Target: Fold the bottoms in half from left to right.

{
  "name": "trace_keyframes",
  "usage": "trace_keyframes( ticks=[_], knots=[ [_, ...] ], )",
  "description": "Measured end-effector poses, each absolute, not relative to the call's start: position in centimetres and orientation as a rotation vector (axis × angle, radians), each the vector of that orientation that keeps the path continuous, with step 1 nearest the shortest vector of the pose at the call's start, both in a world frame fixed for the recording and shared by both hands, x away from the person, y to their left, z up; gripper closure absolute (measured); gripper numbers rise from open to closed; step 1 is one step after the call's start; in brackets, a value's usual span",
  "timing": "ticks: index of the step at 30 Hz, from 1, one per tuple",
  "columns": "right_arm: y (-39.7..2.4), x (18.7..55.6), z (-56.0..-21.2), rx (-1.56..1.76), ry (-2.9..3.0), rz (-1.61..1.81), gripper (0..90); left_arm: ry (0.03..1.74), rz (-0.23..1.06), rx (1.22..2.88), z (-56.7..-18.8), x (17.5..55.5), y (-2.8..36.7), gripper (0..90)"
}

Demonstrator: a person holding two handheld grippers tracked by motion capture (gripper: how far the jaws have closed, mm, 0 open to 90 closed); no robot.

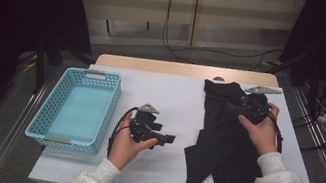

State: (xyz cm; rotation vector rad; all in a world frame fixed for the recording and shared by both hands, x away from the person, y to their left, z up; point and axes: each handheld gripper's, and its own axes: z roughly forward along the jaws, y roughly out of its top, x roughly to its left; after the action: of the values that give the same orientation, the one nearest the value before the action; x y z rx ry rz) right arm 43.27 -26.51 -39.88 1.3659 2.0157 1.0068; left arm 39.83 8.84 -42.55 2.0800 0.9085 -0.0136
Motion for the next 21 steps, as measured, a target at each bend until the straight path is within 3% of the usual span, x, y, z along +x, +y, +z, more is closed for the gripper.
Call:
trace_keyframes(
  ticks=[9, 21],
  knots=[
    [-26.2, 38.0, -42.5, 1.376, 2.068, 0.951, 36.8, 0.942, 0.085, 2.046, -43.2, 39.8, 11.7, 21.8],
    [-27.7, 33.8, -43.9, 1.451, 2.048, 0.99, 36.8, 0.949, 0.083, 2.089, -44.2, 39.1, 12.8, 18.5]
  ],
)
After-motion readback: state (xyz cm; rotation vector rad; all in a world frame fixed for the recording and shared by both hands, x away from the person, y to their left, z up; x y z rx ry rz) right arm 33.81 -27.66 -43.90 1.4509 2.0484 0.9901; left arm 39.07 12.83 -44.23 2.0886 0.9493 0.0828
